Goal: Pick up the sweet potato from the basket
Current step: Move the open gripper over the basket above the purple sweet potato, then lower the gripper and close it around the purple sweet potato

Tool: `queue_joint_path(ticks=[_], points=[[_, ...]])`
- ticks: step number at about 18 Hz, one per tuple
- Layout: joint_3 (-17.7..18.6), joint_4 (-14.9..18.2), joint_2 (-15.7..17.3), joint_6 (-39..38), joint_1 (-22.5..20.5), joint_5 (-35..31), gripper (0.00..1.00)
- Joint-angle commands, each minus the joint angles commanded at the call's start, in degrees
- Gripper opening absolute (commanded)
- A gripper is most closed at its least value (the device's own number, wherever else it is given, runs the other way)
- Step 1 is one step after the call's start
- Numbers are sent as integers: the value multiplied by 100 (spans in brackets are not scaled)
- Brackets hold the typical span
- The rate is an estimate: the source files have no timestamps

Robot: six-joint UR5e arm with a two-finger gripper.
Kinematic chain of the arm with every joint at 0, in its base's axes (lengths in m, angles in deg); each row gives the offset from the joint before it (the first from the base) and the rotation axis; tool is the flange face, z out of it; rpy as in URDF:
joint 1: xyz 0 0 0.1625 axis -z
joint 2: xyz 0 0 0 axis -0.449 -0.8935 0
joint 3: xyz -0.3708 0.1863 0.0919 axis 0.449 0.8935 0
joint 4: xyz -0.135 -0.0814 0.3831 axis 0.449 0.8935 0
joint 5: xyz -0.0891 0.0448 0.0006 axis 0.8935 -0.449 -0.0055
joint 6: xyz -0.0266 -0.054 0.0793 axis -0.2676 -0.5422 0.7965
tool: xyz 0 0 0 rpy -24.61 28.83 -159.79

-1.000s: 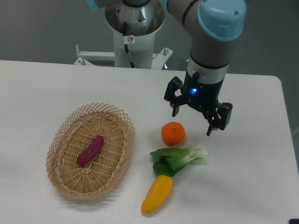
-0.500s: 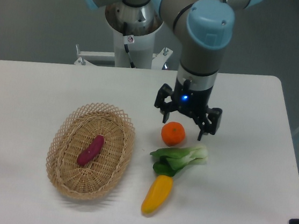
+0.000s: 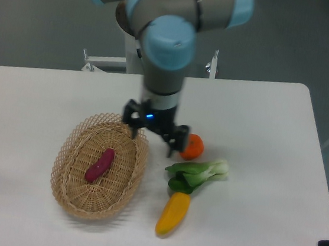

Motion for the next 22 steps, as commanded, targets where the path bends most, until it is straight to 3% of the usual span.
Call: queue_joint_path(ticks=[2, 4, 9, 12, 22], points=[[308, -588, -96, -220, 150, -9, 100], [476, -889, -184, -396, 273, -9, 100], [520, -907, -518, -423, 440, -113, 100], [520, -1091, -791, -414, 537, -483, 100], [547, -1268, -1090, -423, 652, -510, 100]])
